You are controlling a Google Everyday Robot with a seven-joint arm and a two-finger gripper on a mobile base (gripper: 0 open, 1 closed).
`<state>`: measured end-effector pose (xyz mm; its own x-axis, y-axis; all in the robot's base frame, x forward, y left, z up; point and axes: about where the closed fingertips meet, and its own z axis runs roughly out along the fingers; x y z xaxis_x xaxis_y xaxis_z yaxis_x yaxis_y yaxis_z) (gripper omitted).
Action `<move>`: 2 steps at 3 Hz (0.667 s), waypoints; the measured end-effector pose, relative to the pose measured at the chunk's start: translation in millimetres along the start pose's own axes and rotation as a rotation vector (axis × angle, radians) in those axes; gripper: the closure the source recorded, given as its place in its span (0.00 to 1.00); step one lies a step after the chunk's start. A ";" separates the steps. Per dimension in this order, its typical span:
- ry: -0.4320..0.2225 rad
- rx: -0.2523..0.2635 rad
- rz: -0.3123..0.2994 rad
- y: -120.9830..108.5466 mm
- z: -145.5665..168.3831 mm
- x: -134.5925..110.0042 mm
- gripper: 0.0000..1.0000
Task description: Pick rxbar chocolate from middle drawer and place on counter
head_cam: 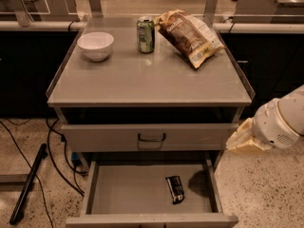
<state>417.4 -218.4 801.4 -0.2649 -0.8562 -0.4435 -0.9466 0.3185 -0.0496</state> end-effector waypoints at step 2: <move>0.049 -0.010 -0.105 6.6 67.1 41.9 1.00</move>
Offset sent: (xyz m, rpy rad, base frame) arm -0.0028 -0.0115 -0.1218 -0.0978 -0.0670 0.1546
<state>412.4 -224.8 722.4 -0.1730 -0.9036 -0.3918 -0.9713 0.2224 -0.0841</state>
